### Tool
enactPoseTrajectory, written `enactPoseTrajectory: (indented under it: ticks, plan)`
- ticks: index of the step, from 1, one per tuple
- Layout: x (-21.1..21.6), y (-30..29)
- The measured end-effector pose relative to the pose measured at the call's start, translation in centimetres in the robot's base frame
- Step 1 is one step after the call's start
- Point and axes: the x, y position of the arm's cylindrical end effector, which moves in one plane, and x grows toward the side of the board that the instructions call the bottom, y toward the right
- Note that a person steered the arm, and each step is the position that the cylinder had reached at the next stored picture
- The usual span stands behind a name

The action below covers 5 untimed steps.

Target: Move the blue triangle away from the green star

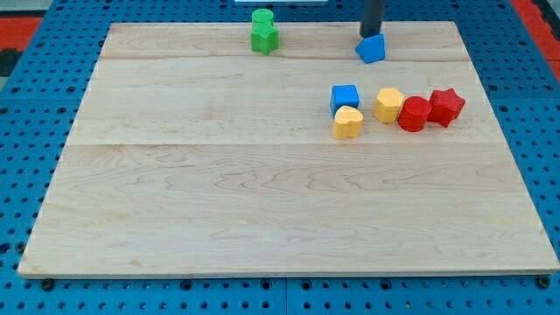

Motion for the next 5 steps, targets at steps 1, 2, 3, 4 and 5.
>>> enactPoseTrajectory:
  ticks: [1, 2, 3, 4, 5]
  plan:
    - [3.6, -1.9]
    - [6.5, -4.6]
    - [7.8, -4.5]
    - [12.3, -5.1]
    - [12.8, -8.6]
